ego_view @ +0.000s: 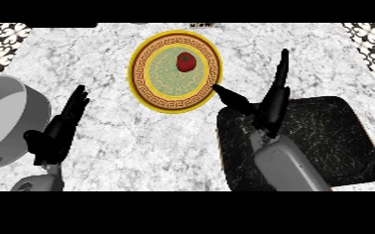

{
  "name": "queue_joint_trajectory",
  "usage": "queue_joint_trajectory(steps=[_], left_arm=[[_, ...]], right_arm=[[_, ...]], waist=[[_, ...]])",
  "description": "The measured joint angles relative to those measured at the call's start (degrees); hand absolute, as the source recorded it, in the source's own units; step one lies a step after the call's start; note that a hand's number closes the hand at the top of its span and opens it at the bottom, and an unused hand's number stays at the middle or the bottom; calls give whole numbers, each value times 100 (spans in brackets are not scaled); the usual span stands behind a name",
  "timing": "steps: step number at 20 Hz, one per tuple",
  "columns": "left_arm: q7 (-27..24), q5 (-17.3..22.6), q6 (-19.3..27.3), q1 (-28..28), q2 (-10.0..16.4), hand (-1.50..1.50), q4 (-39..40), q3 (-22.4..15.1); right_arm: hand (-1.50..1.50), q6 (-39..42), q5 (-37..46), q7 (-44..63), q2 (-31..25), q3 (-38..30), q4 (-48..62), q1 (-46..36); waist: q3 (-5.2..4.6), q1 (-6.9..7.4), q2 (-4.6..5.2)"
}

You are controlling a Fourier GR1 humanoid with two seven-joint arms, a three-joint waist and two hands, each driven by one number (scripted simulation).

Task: Pick the tomato from the tray and place it in the plate

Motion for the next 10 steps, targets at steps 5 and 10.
queue_joint_trajectory(steps=[5,10], left_arm=[[26,-57,48,60,-110,0,-86,-66],[-37,-56,-18,21,-90,0,19,11]], right_arm=[[-150,430,-821,-1224,-295,-98,-419,919],[-150,915,-1147,-2046,-215,-379,-419,1421]], waist=[[-1,8,2],[-4,7,1]])
